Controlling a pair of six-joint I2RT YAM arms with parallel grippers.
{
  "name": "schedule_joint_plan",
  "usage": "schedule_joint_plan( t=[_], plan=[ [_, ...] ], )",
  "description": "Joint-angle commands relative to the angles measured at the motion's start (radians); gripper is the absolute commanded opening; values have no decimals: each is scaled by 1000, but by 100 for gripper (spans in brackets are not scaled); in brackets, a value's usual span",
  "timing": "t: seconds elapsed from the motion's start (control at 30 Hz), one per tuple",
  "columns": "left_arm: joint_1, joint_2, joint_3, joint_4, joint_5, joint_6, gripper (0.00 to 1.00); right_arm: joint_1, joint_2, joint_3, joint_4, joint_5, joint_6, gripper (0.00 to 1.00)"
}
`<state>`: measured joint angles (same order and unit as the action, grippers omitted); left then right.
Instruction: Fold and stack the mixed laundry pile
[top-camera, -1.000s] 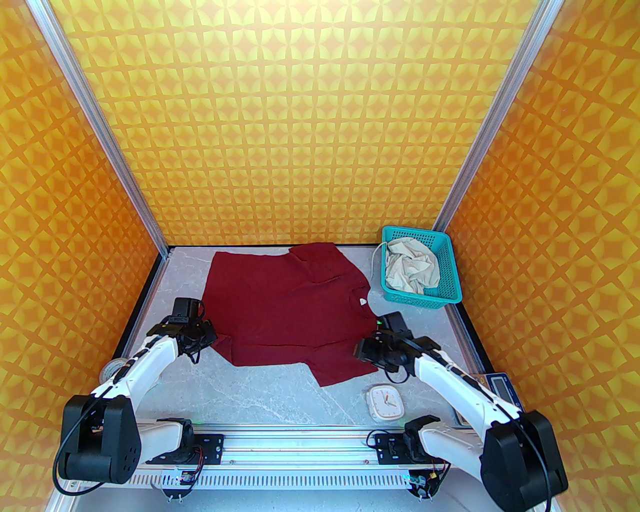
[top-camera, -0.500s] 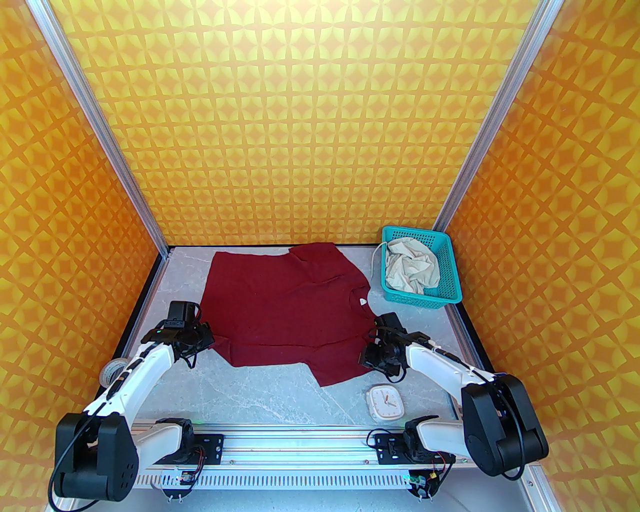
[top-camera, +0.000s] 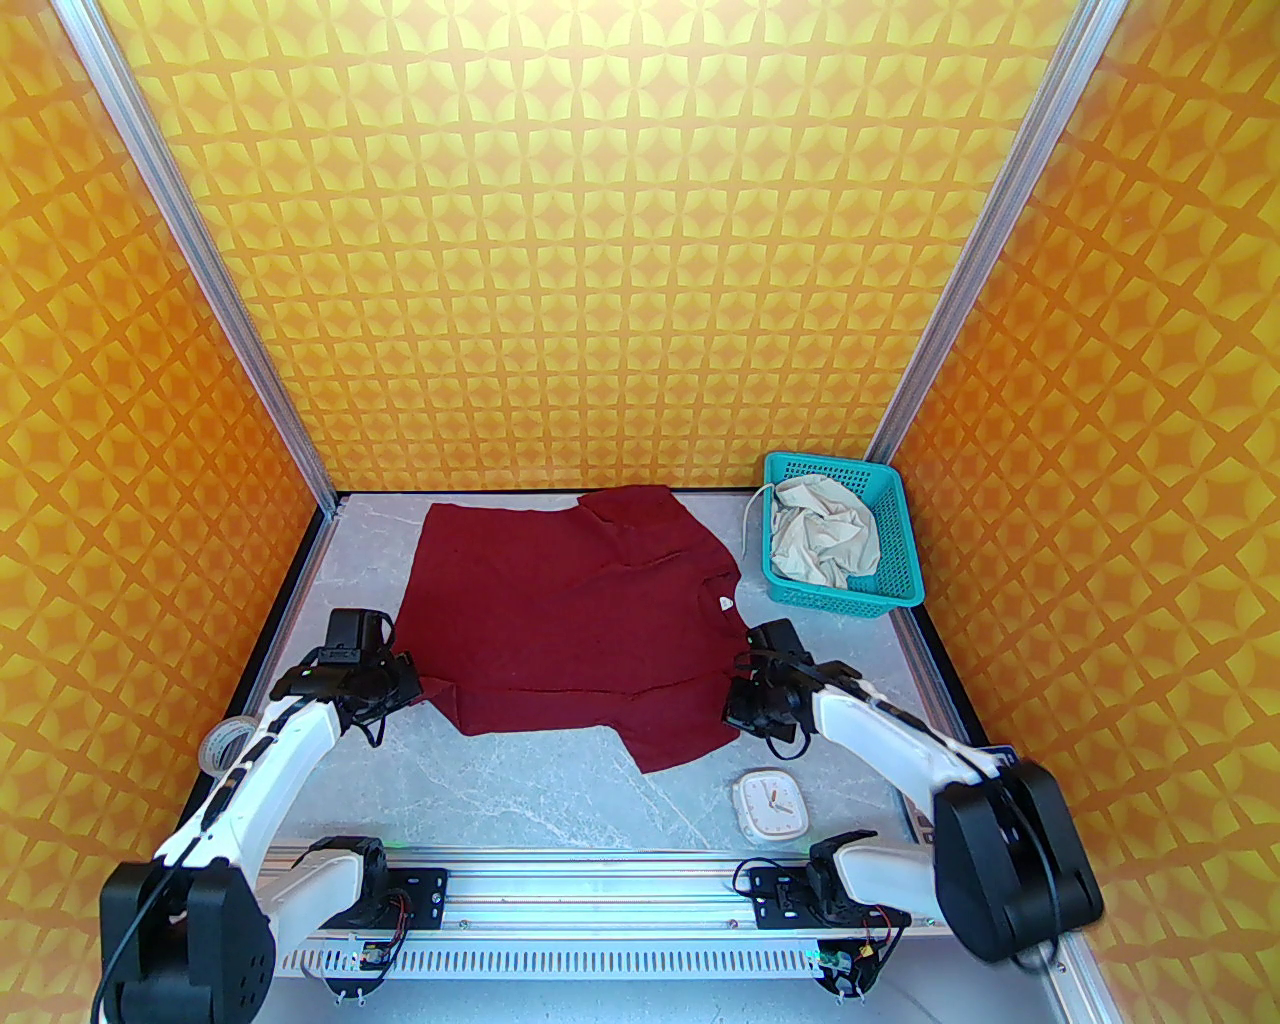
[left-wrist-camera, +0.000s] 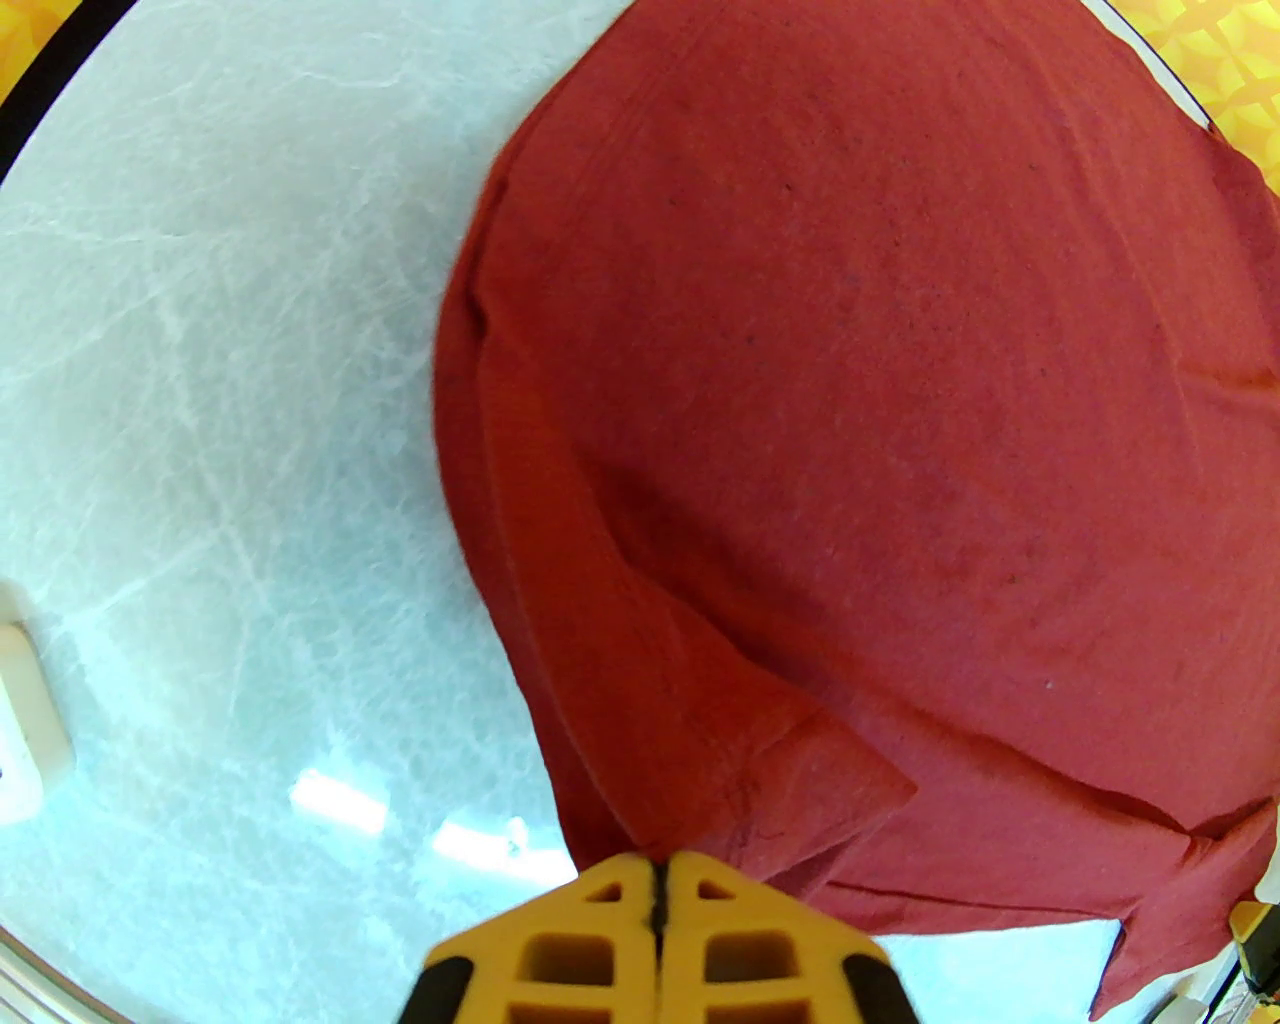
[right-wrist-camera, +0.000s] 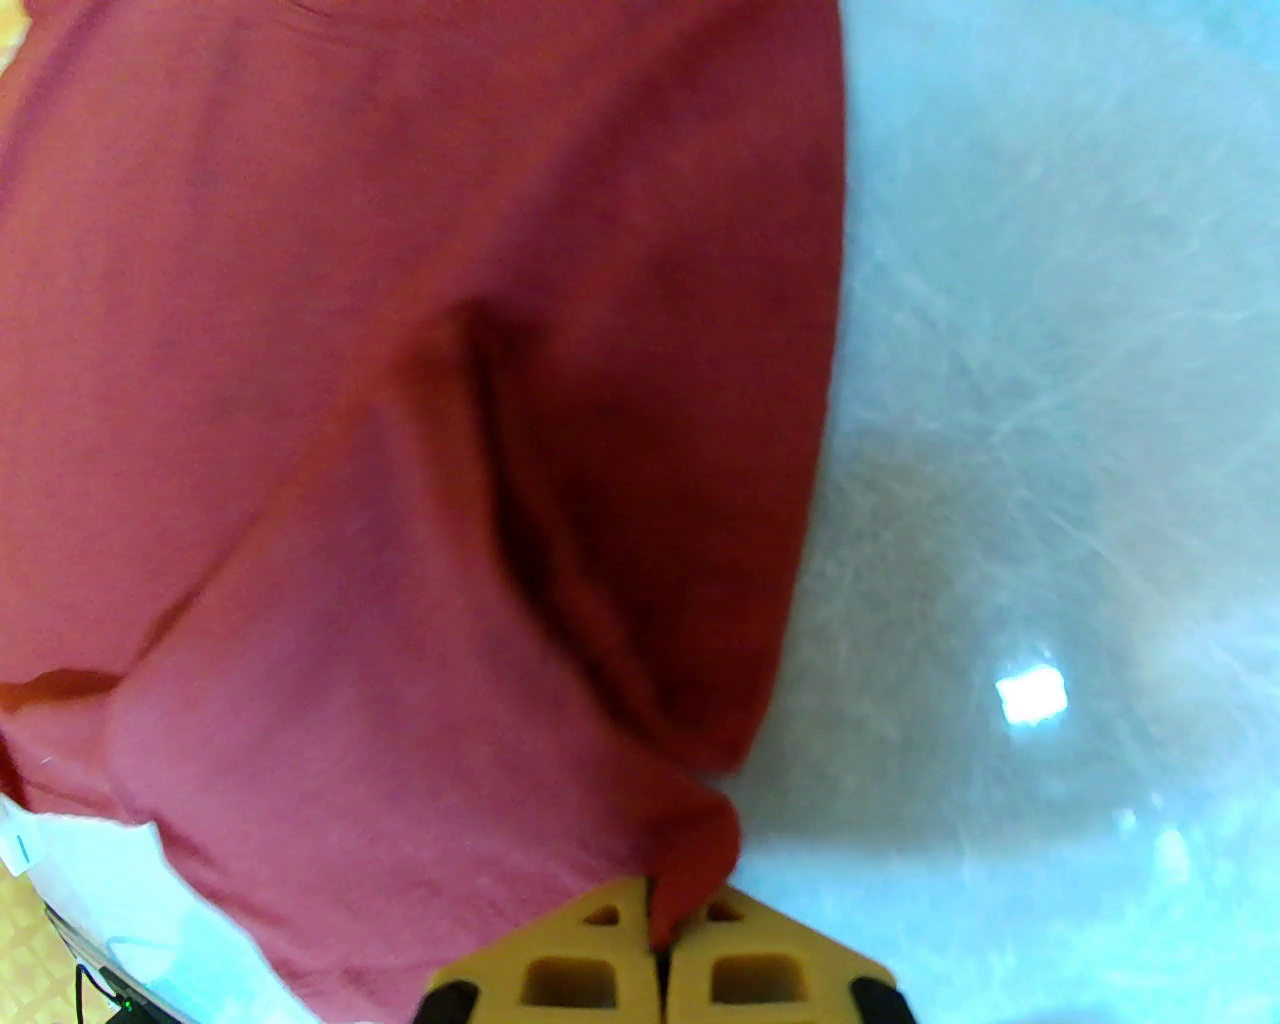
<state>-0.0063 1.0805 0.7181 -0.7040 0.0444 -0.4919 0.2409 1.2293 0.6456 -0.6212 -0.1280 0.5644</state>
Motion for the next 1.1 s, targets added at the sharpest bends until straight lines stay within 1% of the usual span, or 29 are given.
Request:
schedule_joint_plan(
  t=[0.0, 0.3, 0.43, 0.63, 0.73, 0.9, 1.07],
  plan=[
    [17, -35, 16, -58, -9, 24, 0, 5, -76, 35, -89, 18, -1, 0],
    [55, -76, 18, -104, -9, 51, 0, 5, -276, 40, -291, 0, 7, 0],
    [66, -81, 24, -124, -9, 63, 0, 6, -355, 35, -374, -38, 20, 0],
    [72, -110, 30, -133, -22, 58, 0, 8, -440, 90, -490, -38, 19, 0],
    [77, -99, 21, -108, -22, 54, 0, 8, -414, 128, -470, -36, 16, 0],
    [80, -58, 46, -42, -22, 57, 0, 9, -283, 202, -375, -39, -10, 0],
    [86, 54, 111, 32, -22, 61, 0, 9, -126, 326, -301, -17, -53, 0]
  ],
)
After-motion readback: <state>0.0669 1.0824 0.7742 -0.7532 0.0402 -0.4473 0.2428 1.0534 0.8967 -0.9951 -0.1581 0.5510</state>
